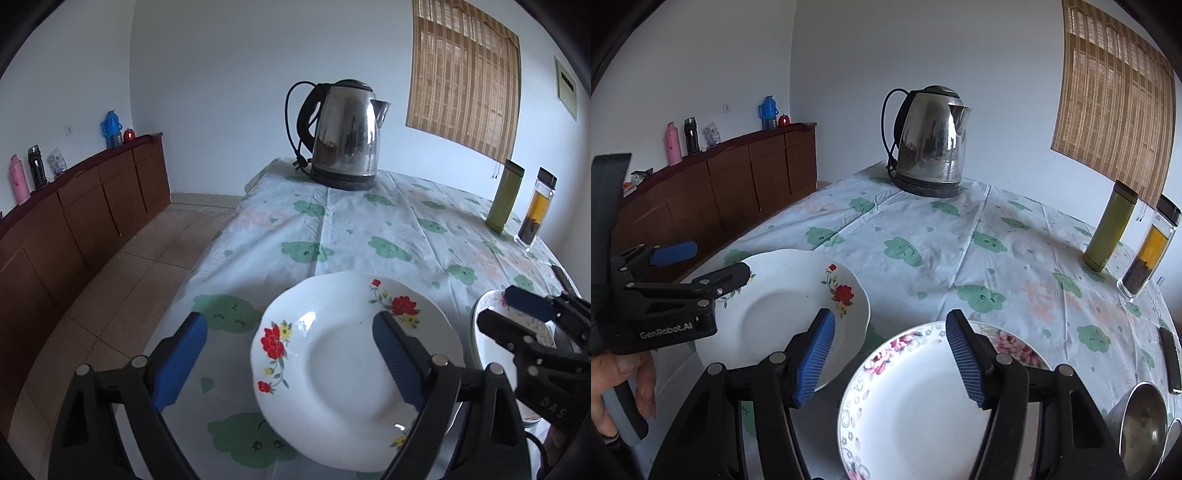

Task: Organize plates and bowls
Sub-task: 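Move the left gripper to the small red-flower plate and grasp its rim, then lift the red-flower plate with the left gripper toward the plate stack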

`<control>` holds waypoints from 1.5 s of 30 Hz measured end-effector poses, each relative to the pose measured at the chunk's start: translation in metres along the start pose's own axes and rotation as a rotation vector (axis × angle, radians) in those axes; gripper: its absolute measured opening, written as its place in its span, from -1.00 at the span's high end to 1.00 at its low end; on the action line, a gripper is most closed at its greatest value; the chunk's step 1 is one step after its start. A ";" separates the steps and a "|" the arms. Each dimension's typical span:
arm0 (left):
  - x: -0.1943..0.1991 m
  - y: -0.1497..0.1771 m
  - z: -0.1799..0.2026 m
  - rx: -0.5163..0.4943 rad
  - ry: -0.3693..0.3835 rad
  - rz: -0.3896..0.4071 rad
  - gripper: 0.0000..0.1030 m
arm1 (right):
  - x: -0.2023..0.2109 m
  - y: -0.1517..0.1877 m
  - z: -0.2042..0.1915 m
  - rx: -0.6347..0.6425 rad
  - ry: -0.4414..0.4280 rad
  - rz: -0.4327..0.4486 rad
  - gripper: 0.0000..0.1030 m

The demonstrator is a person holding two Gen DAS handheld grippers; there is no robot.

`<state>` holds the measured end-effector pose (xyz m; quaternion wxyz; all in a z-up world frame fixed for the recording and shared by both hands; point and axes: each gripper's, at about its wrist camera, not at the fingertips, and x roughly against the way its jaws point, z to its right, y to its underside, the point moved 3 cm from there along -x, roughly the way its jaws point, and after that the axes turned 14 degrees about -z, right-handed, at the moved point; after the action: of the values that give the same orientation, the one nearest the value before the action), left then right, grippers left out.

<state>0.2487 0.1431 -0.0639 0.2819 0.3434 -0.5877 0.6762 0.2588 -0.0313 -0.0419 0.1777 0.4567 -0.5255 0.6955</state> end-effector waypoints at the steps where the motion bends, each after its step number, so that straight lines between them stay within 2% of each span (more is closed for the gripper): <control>1: -0.003 0.001 -0.002 0.008 0.013 -0.016 -0.73 | -0.007 -0.002 -0.003 0.001 0.000 -0.021 0.11; 6: -0.021 0.005 -0.012 0.057 0.087 -0.108 -0.23 | -0.033 -0.008 -0.014 0.011 0.009 -0.090 0.19; 8: -0.024 0.007 -0.011 0.053 0.083 -0.117 -0.17 | -0.043 -0.011 -0.018 0.024 0.036 -0.130 0.20; 12: -0.029 0.010 -0.007 0.036 0.078 -0.143 -0.16 | -0.056 -0.015 -0.025 0.057 0.089 -0.182 0.22; 16: -0.035 0.013 -0.007 0.026 0.064 -0.174 -0.04 | -0.066 -0.014 -0.037 0.104 0.069 -0.244 0.22; 20: -0.036 0.014 -0.013 0.034 0.029 -0.174 0.15 | -0.058 -0.008 -0.037 0.089 0.020 -0.238 0.25; 24: -0.039 0.016 -0.021 0.042 -0.010 -0.183 0.36 | -0.052 0.001 -0.045 0.097 0.018 -0.221 0.29; 29: -0.044 0.020 -0.029 0.065 0.003 -0.206 0.40 | -0.044 0.013 -0.054 0.096 0.024 -0.176 0.30; 33: -0.043 0.021 -0.030 0.071 0.004 -0.199 0.41 | -0.041 0.015 -0.050 0.075 -0.004 -0.150 0.40; 41: -0.041 0.020 -0.032 0.090 -0.005 -0.177 0.41 | -0.033 0.022 -0.049 0.039 -0.077 -0.117 0.43; 45: -0.035 0.018 -0.030 0.088 0.011 -0.151 0.41 | -0.023 0.022 -0.047 0.029 -0.081 -0.088 0.43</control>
<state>0.2517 0.1712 -0.1049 0.3200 0.3951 -0.5280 0.6802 0.2340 0.0076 -0.0747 0.1800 0.5097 -0.5016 0.6754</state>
